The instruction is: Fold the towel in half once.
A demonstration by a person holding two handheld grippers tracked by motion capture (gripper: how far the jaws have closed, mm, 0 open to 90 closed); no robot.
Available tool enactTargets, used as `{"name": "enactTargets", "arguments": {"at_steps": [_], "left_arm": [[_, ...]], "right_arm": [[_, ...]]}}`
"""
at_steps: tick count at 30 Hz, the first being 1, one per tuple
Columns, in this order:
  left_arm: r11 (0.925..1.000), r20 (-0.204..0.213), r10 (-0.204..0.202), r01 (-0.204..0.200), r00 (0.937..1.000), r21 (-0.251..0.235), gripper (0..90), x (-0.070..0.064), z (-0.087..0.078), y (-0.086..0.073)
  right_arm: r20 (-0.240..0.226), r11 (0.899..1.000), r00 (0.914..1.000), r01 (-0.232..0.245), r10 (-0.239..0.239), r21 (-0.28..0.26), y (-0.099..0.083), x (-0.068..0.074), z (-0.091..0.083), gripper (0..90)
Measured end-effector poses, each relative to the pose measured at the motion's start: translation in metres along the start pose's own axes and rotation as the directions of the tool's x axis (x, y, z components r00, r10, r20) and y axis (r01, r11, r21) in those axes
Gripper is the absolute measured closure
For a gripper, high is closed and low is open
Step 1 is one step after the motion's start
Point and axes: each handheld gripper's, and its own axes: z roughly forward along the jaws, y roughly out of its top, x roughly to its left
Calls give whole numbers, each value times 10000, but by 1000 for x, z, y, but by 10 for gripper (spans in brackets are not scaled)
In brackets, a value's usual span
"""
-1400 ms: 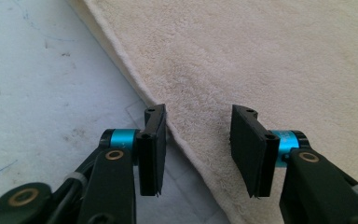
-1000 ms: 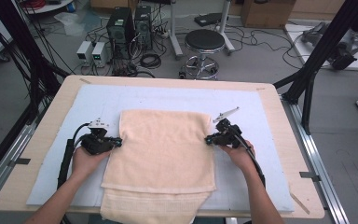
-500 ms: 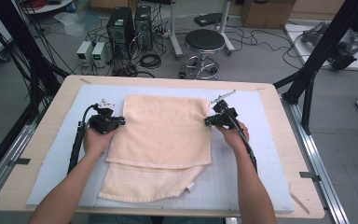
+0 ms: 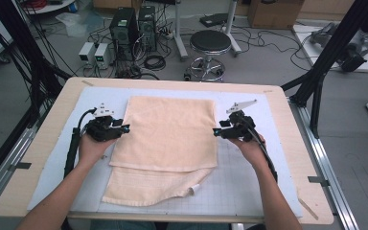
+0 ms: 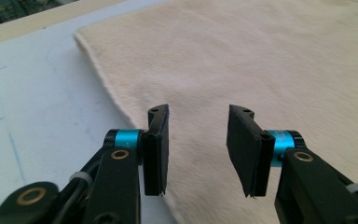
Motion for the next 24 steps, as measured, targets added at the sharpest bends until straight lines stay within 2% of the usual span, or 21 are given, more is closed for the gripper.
{"name": "enactTargets", "arguments": {"at_steps": [3,6,8,10,12,14,17,19,20,24], "left_arm": [[9992,189,378,-380,9991,140,566,-11,-7,-7],[9983,376,568,-571,9977,77,558,-21,-15,-13],[9975,575,692,-697,9959,81,543,-27,-19,-17],[9959,710,891,-898,9935,66,539,-34,-24,-22],[9949,927,978,-998,9909,172,537,-39,-25,-27],[9921,1140,1163,-1210,9867,345,519,-43,-25,-32],[9904,1451,1148,-1247,9827,605,510,-46,-21,-39],[9887,1488,1123,-1254,9825,819,497,-45,-17,-42],[9877,1499,1157,-1297,9819,870,495,-44,-16,-42],[9900,1444,990,-1121,9845,854,497,-41,-15,-42]], "right_arm": [[-310,9992,9990,317,-325,-236,-10,19,-13,494],[-775,9976,9950,647,-627,229,-17,37,-18,457],[-963,9954,9908,957,-956,-36,-24,48,-23,461],[-1183,9938,9870,1111,-1091,104,-31,58,-27,447],[-1370,9918,9823,1263,-1278,-194,-39,65,-30,446],[-1435,9898,9794,1421,-1423,-114,-46,72,-28,441],[-1610,9841,9718,1772,-1726,145,-51,80,-17,455],[-1575,9757,9659,2148,-2057,425,-50,84,-8,498],[-1631,9709,9609,2344,-2238,488,-48,86,-3,547],[-1935,9657,9517,2534,-2384,563,-41,84,7,730]]}}
